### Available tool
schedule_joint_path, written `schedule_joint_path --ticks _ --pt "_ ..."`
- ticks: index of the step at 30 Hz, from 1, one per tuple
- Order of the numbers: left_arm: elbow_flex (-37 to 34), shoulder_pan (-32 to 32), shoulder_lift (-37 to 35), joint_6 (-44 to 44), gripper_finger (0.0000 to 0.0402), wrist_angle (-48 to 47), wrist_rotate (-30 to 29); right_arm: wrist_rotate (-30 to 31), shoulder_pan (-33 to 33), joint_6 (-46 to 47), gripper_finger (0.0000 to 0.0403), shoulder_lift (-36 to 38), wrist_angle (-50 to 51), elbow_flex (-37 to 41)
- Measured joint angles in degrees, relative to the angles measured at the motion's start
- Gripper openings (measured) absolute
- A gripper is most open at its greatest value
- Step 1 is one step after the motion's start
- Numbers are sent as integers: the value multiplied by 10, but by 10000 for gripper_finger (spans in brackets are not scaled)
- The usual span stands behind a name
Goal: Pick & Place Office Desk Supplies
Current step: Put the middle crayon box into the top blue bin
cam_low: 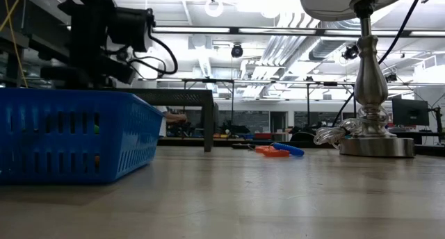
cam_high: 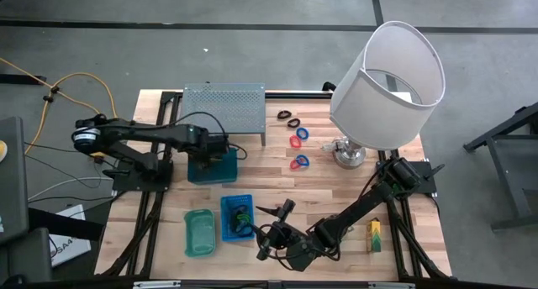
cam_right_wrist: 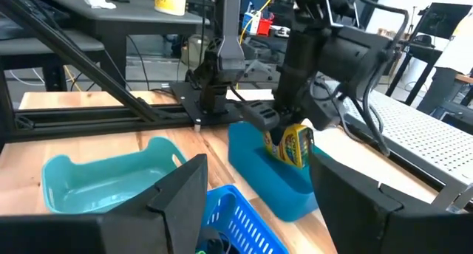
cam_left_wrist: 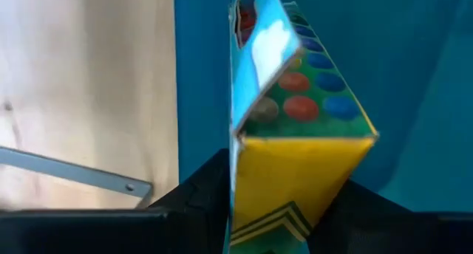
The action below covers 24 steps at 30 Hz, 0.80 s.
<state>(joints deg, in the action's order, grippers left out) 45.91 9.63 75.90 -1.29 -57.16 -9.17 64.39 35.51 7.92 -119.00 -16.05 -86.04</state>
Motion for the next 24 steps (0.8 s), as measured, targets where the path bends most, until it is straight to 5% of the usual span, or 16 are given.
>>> schedule_joint_path --ticks 7,24 --pt "-1 -18 3 2 120 6 -25 0 0 0 226 0 2 0" --pt "2 -24 1 0 152 25 27 -4 0 74 226 0 64 0"
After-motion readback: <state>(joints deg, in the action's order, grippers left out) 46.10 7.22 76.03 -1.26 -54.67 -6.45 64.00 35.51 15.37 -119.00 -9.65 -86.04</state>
